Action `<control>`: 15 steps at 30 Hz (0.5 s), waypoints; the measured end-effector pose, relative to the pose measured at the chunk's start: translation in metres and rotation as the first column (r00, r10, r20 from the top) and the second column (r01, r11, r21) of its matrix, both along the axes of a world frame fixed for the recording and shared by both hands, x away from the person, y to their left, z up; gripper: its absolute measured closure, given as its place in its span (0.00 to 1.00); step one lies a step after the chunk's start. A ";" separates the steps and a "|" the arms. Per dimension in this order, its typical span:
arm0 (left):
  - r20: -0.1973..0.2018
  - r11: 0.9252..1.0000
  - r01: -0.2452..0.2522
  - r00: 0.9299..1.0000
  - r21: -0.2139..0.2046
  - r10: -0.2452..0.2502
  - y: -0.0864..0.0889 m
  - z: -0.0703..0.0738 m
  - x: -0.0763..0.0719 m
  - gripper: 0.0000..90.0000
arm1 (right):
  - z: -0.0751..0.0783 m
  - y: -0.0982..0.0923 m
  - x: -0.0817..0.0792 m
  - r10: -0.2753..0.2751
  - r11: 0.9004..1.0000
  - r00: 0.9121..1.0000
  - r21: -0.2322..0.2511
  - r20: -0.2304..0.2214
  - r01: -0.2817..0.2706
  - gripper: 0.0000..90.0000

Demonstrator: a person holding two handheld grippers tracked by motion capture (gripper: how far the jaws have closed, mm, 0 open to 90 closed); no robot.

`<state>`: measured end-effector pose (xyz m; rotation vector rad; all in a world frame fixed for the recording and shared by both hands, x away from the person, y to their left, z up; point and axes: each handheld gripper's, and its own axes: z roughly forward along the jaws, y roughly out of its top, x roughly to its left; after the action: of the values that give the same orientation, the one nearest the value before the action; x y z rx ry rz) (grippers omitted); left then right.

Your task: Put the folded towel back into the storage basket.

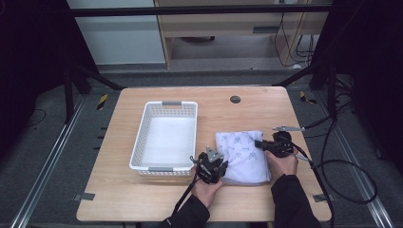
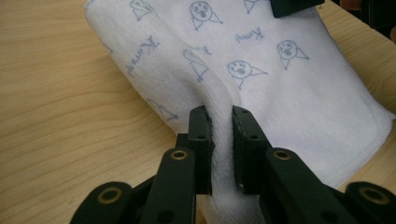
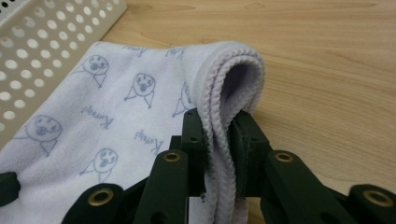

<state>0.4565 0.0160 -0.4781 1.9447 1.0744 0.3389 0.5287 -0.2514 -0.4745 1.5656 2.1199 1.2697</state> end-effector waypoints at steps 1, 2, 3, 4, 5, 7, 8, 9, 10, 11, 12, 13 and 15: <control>0.005 1.000 0.005 1.000 -0.005 -0.005 0.000 0.002 0.000 0.87 | 0.003 -0.001 -0.001 -0.001 1.000 1.000 0.005 0.002 0.001 0.86; 0.006 1.000 0.010 1.000 -0.011 -0.010 0.001 0.005 -0.001 0.87 | 0.005 -0.002 -0.003 0.000 1.000 1.000 0.010 0.009 0.000 0.86; 0.008 1.000 0.015 1.000 -0.010 -0.015 0.001 0.007 -0.001 0.87 | 0.009 -0.002 -0.004 -0.001 1.000 1.000 0.009 0.016 0.001 0.86; 0.011 1.000 0.020 1.000 -0.015 -0.019 0.002 0.011 -0.001 0.87 | 0.011 -0.002 -0.006 -0.002 1.000 1.000 0.008 0.019 0.002 0.86; 0.013 0.999 0.025 1.000 -0.021 -0.025 0.002 0.013 -0.001 0.87 | 0.014 -0.003 -0.007 0.001 1.000 0.999 -0.002 0.033 -0.001 0.86; 0.016 0.999 0.032 0.999 -0.025 -0.032 0.003 0.017 -0.002 0.87 | 0.018 -0.002 -0.010 -0.001 1.000 0.999 -0.009 0.040 0.001 0.86; 0.022 0.999 0.037 0.999 -0.022 -0.037 0.003 0.021 -0.003 0.87 | 0.020 -0.002 -0.011 0.001 1.000 0.999 -0.011 0.049 0.000 0.86; 0.025 0.999 0.041 0.999 -0.022 -0.040 0.003 0.023 -0.003 0.87 | 0.024 -0.002 -0.013 -0.003 1.000 0.999 -0.010 0.053 0.003 0.86; 0.029 0.999 0.045 0.999 -0.024 -0.044 0.004 0.025 -0.003 0.87 | 0.026 -0.003 -0.014 -0.002 1.000 0.998 -0.011 0.061 0.003 0.86; 0.033 0.998 0.049 0.998 -0.026 -0.048 0.004 0.027 -0.003 0.87 | 0.029 -0.003 -0.015 -0.003 1.000 0.998 -0.010 0.064 0.003 0.86; 0.034 0.998 0.050 0.998 -0.035 -0.049 0.005 0.030 -0.004 0.87 | 0.032 -0.003 -0.016 -0.002 1.000 0.997 -0.012 0.072 0.003 0.86; 0.037 0.998 0.053 0.998 -0.037 -0.051 0.006 0.033 -0.004 0.87 | 0.035 -0.003 -0.017 -0.004 1.000 0.997 -0.014 0.077 0.005 0.86; 0.048 0.997 0.055 0.997 -0.045 -0.053 0.007 0.038 -0.004 0.87 | 0.041 -0.002 -0.020 -0.006 1.000 0.996 -0.016 0.094 0.007 0.86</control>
<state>0.4520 0.0228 -0.4396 1.9120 0.9888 0.3256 0.5091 -0.2537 -0.4337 1.4745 2.0610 1.2943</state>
